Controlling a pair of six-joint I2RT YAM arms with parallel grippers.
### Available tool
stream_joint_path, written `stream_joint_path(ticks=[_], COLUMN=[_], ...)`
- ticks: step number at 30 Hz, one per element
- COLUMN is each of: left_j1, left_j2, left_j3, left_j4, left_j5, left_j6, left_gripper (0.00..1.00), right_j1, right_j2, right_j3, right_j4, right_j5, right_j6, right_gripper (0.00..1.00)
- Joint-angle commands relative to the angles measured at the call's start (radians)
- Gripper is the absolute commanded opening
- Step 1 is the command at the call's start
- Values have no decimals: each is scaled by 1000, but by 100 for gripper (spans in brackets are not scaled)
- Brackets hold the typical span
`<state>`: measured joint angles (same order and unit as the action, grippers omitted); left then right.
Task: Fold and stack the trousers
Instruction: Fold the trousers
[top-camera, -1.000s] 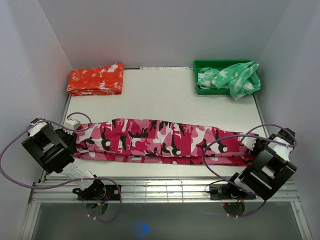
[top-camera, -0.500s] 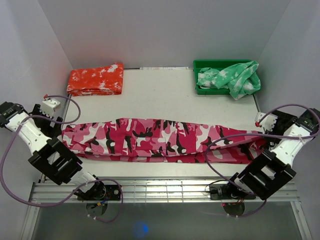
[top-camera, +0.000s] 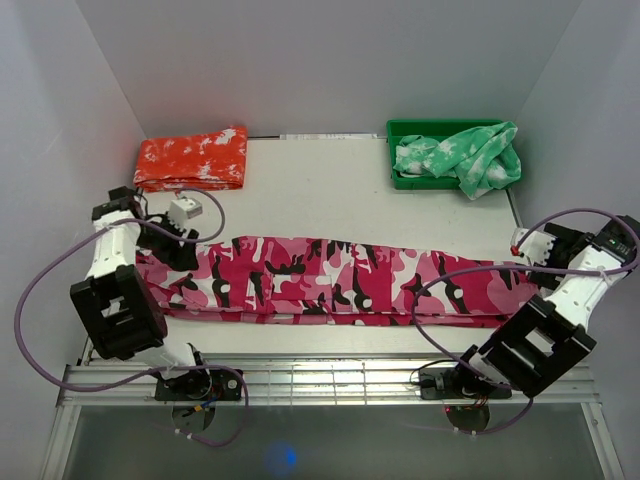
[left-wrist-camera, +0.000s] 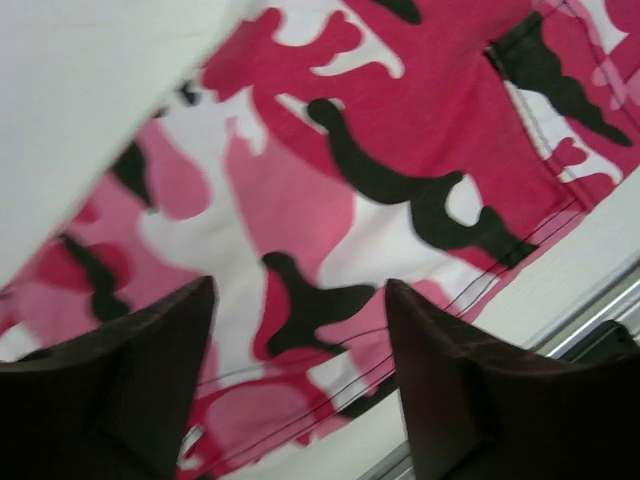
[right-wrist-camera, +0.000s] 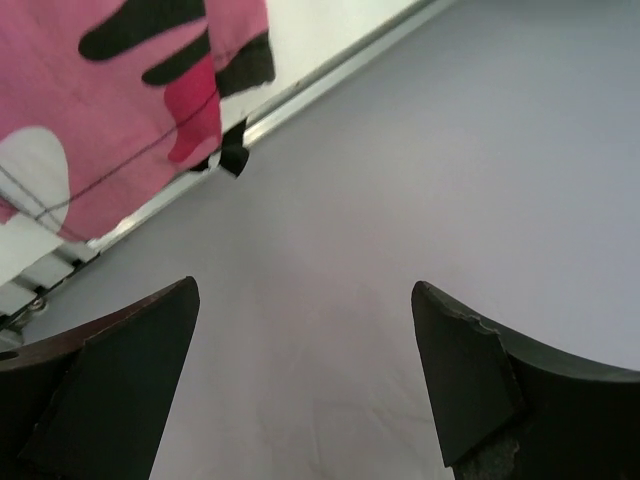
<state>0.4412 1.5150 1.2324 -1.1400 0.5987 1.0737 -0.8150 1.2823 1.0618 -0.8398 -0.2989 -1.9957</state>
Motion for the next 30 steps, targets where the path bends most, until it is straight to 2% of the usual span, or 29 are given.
stream_joint_path(ticks=[1,5,6,8,10,12,14,15,18,20,23,25,30], left_j1=[-105,-128,-128,-124,-89,-55,-19,-15,-15,-15,-9,-9,-10], left_j2=[33,155,184,276,348,384,419,427,445,477,482,452,409], left_j3=[-102,-166,-169,-166,-146,-117,-71,-59,-25,-8,19,27,55], left_j4=[97,184,198,235,253,255,246,235,229,227,226,217,169], left_j5=[-49,-120,-146,-256,-338,-359,-376,-379,-393,-442,-458,-393,-283], left_j6=[-164,-300,-323,-359,-385,-394,-396,-394,-383,-394,-394,-386,-409], left_gripper=[74,65,63,60,57,53,51,50,50,50,52,61,70], right_j1=[69,210,243,319,381,401,419,419,421,421,421,422,422], right_j2=[-52,-12,27,72,149,233,299,375,524,560,583,581,540], right_j3=[0,13,51,105,199,263,363,403,552,576,543,512,376], right_j4=[-10,51,47,13,-45,-143,-214,-325,-467,-469,-467,-461,-357], right_j5=[-97,-71,-63,-49,-26,-22,-19,-26,-66,-74,-72,-78,-75], right_j6=[-502,-225,-92,53,232,335,470,500,607,676,683,698,719], right_gripper=[92,95,97,98,89,78,72,67,63,62,62,63,64])
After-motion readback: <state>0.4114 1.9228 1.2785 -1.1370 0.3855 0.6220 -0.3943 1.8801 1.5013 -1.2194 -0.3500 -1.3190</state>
